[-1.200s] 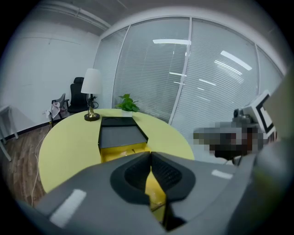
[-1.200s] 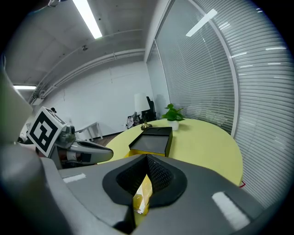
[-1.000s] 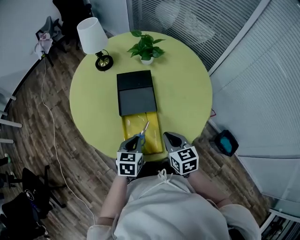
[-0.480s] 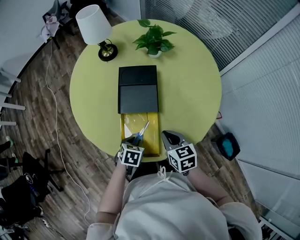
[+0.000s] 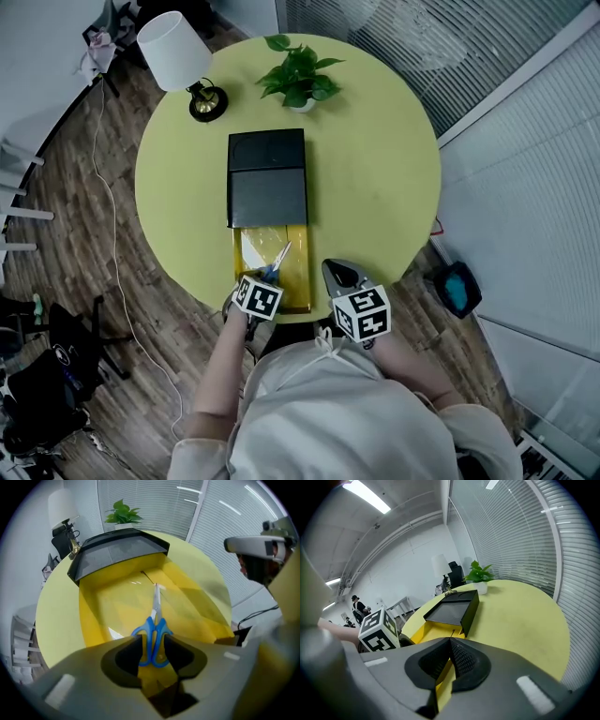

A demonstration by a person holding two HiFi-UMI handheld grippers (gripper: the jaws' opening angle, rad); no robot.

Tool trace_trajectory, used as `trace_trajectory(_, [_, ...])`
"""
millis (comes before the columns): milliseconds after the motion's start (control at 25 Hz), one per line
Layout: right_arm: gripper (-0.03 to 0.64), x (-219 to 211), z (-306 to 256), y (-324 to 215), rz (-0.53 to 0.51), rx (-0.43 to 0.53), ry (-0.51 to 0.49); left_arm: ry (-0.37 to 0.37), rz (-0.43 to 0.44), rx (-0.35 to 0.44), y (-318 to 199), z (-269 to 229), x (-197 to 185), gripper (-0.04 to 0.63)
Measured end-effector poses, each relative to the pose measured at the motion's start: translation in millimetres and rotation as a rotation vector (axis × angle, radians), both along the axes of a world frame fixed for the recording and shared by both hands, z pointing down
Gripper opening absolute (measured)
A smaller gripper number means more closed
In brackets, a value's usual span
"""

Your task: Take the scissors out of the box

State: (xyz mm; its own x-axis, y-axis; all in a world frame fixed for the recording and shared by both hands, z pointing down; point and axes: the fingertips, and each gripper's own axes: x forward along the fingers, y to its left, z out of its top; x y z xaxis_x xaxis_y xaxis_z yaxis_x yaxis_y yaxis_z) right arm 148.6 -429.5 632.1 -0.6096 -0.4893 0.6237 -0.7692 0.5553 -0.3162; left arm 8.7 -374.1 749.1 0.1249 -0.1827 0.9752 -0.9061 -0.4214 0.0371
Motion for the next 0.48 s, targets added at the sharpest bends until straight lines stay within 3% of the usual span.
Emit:
trace_trajectory(200, [0.0, 4.6, -3.8, -5.7, 0.014, 0.012, 0.004, -0.001, 0.021, -0.005, -0.9, -0.1, 2.2, 0.147])
trace_trajectory(280, [0.0, 6.5, -7.2, -6.9, 0.03, 0.021, 0.003, -0.004, 0.032, -0.017, 0.8, -0.4, 4.3, 0.099])
trace_trajectory(480, [0.0, 10.3, -9.5, -7.8, 0.04, 0.028, 0.01, 0.006, 0.02, -0.018, 1.8, -1.1, 4.3, 0.094])
